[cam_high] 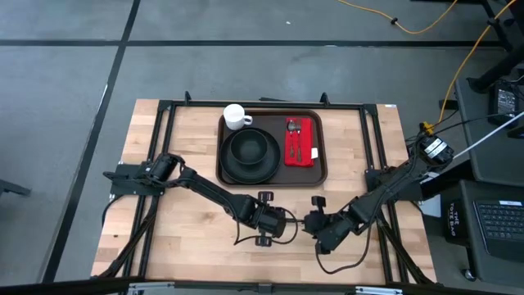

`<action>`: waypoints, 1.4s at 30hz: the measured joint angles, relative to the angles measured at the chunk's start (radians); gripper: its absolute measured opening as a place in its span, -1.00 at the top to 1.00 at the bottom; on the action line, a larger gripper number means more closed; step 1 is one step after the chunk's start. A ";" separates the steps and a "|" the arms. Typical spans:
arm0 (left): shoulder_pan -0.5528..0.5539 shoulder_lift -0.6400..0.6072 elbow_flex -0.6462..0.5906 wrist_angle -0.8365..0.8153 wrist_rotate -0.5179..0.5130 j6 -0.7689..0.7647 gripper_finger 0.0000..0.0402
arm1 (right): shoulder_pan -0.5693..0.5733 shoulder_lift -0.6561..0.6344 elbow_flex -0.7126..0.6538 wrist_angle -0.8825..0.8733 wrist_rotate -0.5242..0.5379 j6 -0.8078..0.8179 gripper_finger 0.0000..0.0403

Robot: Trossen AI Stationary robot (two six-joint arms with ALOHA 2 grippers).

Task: Set up tray
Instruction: Put the black table knife on the red napkin to the right of the black fork

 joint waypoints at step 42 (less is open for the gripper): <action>0.000 -0.001 0.001 -0.001 -0.049 0.009 0.72 | -0.082 0.122 0.000 -0.004 0.026 -0.073 0.32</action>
